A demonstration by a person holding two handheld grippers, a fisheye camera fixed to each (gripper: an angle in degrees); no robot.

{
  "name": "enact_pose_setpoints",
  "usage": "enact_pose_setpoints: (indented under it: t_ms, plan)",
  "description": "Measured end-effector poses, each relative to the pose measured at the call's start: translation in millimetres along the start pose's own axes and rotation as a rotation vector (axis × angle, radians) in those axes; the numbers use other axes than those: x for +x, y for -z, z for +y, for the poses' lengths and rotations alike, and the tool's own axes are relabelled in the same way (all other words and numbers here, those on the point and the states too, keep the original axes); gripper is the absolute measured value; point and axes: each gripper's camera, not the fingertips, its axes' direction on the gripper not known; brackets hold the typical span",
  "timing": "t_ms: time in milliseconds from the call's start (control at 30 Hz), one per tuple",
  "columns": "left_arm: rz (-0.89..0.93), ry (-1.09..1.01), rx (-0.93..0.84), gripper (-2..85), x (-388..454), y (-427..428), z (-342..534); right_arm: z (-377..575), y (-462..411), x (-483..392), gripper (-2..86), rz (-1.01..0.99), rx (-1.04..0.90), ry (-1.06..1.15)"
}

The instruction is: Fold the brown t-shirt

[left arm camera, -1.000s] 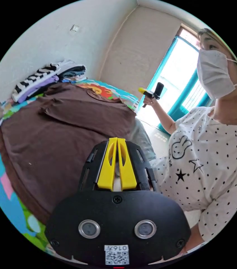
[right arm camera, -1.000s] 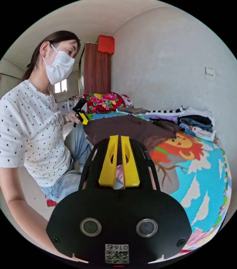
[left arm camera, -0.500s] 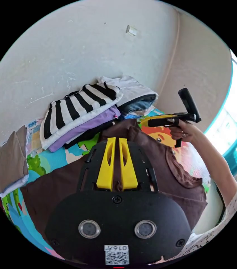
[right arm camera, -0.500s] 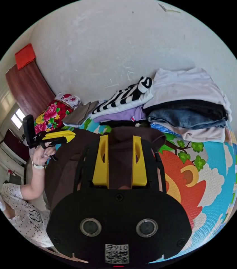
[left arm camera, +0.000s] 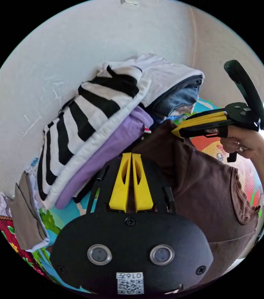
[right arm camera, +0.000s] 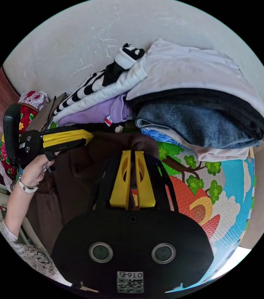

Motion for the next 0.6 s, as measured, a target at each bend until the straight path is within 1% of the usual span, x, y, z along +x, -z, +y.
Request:
enact_pose_setpoints:
  t_ms: [33,100,167,233,300,333,400,467,533,600]
  plan:
    - [0.008,-0.004,0.032,-0.6,-3,10,-4,-7,15,-7,1.6,0.002,0.051,0.027]
    - [0.022,0.026,0.173,-0.9,-23,60,-18,-15,43,-21,1.2,0.025,0.151,0.088]
    - [0.054,0.048,0.248,-0.9,-41,98,-23,-21,81,-41,1.0,0.088,0.260,0.119]
    - [0.070,0.045,0.297,-0.9,-54,135,-22,-20,108,-54,0.9,0.103,0.319,0.112]
    - [0.128,0.027,0.349,-1.0,-63,179,-5,-13,135,-64,0.9,0.045,0.400,0.112]
    - [0.150,0.016,0.352,-1.0,-63,189,1,-6,150,-70,0.9,-0.027,0.431,0.124]
    - [0.219,-0.064,0.344,-1.0,-53,219,37,6,164,-80,1.0,-0.102,0.426,0.155]
    - [0.252,-0.102,0.315,-0.9,-40,230,76,29,169,-99,1.2,-0.168,0.361,0.242]
    - [0.307,-0.129,0.283,-0.9,-25,228,121,52,165,-113,1.5,-0.231,0.306,0.315]
    - [0.394,-0.127,0.203,-0.6,-5,200,185,78,151,-127,1.9,-0.292,0.239,0.382]
